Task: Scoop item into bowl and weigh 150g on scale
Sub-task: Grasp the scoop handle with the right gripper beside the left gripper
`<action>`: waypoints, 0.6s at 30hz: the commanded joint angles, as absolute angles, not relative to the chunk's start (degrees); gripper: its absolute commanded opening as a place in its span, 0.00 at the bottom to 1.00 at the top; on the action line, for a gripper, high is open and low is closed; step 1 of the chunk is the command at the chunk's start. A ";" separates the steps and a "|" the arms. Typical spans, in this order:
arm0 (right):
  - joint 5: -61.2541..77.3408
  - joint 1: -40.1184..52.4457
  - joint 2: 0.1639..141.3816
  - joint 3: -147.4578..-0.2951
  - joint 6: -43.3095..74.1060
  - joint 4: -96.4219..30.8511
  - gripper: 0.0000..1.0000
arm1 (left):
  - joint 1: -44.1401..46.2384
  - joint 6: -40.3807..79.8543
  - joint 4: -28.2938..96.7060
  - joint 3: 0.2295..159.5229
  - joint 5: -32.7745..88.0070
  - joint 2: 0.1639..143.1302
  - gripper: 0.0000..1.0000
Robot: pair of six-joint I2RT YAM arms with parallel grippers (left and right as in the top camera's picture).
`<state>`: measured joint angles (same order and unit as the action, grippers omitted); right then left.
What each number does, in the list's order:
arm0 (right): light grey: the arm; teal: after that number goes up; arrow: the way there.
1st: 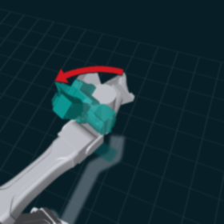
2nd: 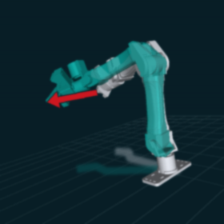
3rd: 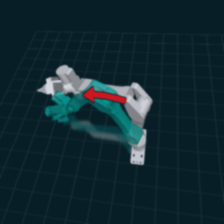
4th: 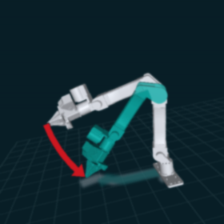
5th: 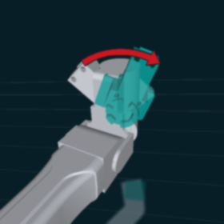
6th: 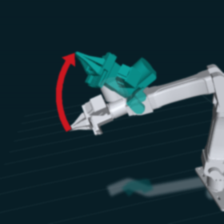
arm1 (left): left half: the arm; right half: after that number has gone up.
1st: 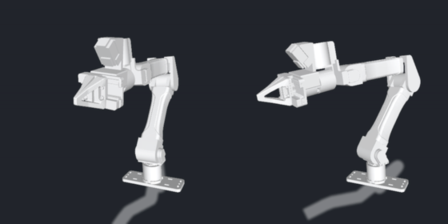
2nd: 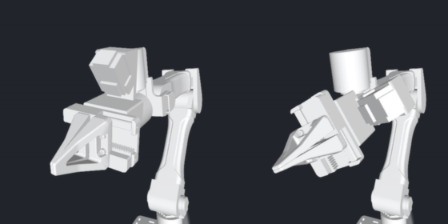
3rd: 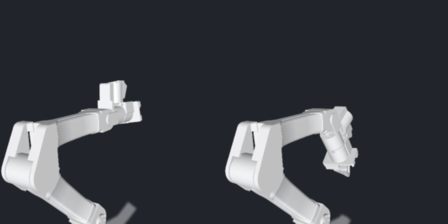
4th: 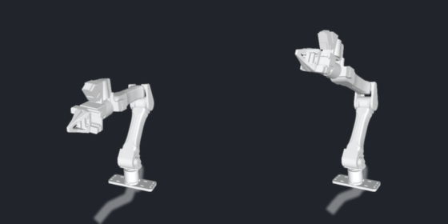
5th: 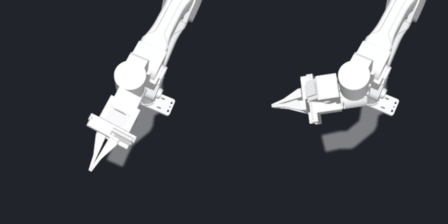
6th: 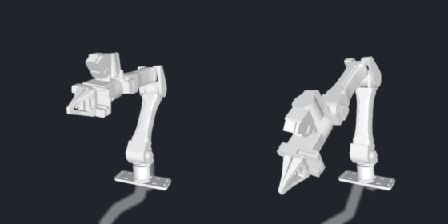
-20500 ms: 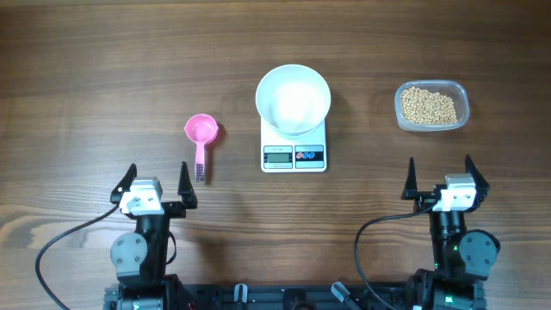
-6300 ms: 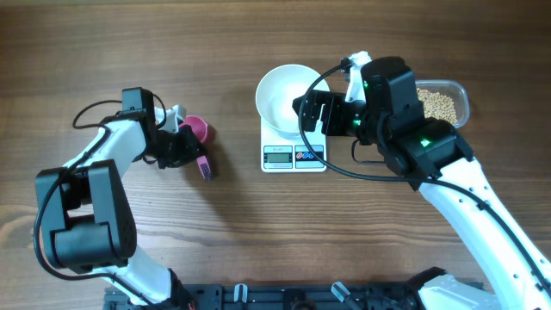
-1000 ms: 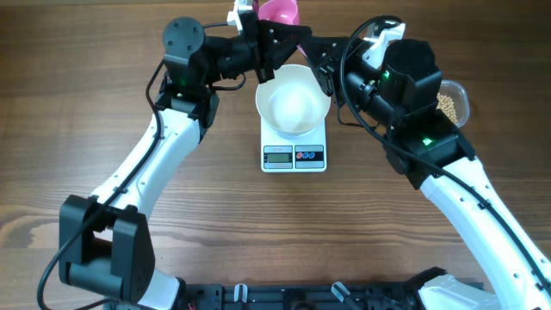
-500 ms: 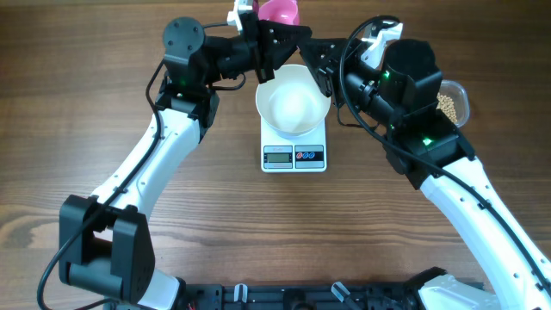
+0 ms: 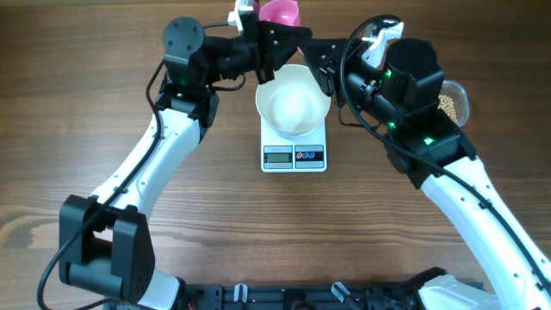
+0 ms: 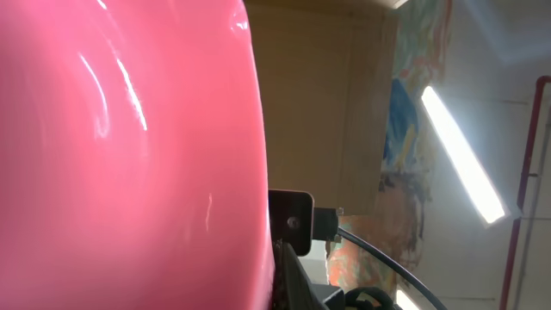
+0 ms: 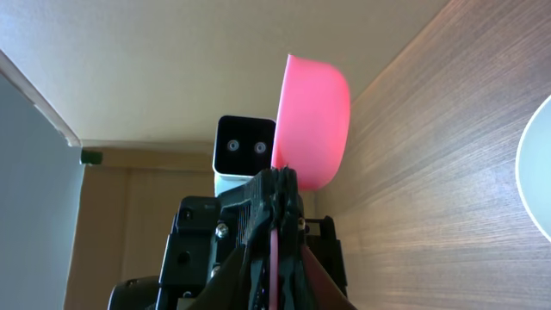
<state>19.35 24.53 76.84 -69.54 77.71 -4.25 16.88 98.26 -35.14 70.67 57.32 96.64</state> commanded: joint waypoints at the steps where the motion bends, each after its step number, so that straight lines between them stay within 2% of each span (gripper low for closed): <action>1: 21.10 24.34 77.43 -70.24 76.53 -4.14 0.17 | 17.15 97.76 -35.40 71.00 58.46 95.72 0.04; 18: 21.45 24.34 77.43 -70.24 76.47 -4.14 0.14 | 17.15 97.76 -35.40 71.00 59.11 95.72 0.04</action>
<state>20.58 24.53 76.84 -69.54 77.71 -4.23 16.88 98.24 -35.14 70.67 57.69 96.64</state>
